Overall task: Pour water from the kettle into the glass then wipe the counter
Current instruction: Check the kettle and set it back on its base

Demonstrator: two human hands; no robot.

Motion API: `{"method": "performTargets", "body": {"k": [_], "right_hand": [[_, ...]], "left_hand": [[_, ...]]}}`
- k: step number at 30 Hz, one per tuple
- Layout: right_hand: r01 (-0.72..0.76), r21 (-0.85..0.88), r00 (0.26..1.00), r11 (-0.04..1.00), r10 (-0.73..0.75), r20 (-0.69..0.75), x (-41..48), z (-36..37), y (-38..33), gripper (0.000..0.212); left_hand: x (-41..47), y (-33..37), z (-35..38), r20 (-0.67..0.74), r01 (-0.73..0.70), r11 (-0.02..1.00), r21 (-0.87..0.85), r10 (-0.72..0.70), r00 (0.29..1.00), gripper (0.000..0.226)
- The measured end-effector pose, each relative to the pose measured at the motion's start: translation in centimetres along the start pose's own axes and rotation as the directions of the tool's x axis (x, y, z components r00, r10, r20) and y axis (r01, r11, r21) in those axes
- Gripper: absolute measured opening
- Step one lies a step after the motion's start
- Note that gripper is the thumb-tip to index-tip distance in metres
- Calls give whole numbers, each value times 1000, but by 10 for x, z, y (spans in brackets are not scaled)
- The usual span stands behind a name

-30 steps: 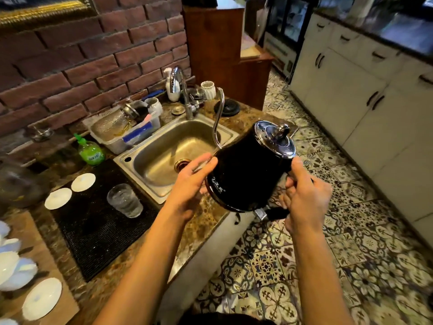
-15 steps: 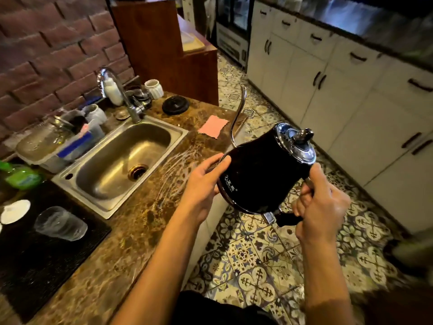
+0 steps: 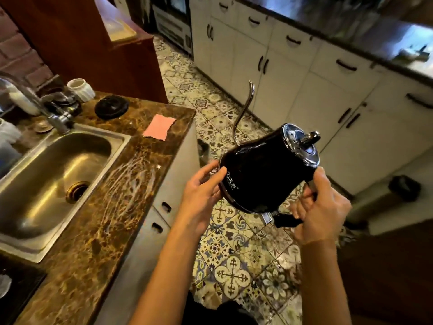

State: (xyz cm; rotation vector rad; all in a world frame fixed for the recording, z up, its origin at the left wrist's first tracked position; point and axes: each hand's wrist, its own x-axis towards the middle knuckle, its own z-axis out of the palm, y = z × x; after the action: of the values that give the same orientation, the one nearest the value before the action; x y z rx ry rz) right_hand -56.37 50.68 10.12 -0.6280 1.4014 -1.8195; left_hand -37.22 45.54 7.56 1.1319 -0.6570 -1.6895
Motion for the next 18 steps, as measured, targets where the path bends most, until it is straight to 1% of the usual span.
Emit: {"method": "performTargets", "body": {"k": [6, 9, 11, 14, 16, 18], "right_hand": [[24, 26, 1000, 999, -24, -11, 27, 16, 9, 47], [59, -20, 998, 998, -59, -29, 47, 33, 13, 46], [84, -52, 996, 995, -85, -15, 58, 48, 14, 48], [112, -102, 993, 989, -114, -21, 78, 72, 18, 49], [113, -106, 993, 988, -116, -26, 86, 84, 20, 49], [101, -88, 994, 991, -104, -31, 97, 94, 21, 49]], "left_hand": [[40, 9, 0, 23, 26, 999, 43, -27, 999, 58], [66, 21, 2, 47, 14, 998, 68, -18, 999, 65], [83, 30, 5, 41, -5, 996, 90, 1, 999, 69], [110, 45, 8, 52, -38, 992, 119, 32, 998, 64], [126, 55, 8, 58, -38, 992, 117, 31, 998, 62], [142, 62, 5, 74, -38, 991, 131, 29, 997, 67]]}}
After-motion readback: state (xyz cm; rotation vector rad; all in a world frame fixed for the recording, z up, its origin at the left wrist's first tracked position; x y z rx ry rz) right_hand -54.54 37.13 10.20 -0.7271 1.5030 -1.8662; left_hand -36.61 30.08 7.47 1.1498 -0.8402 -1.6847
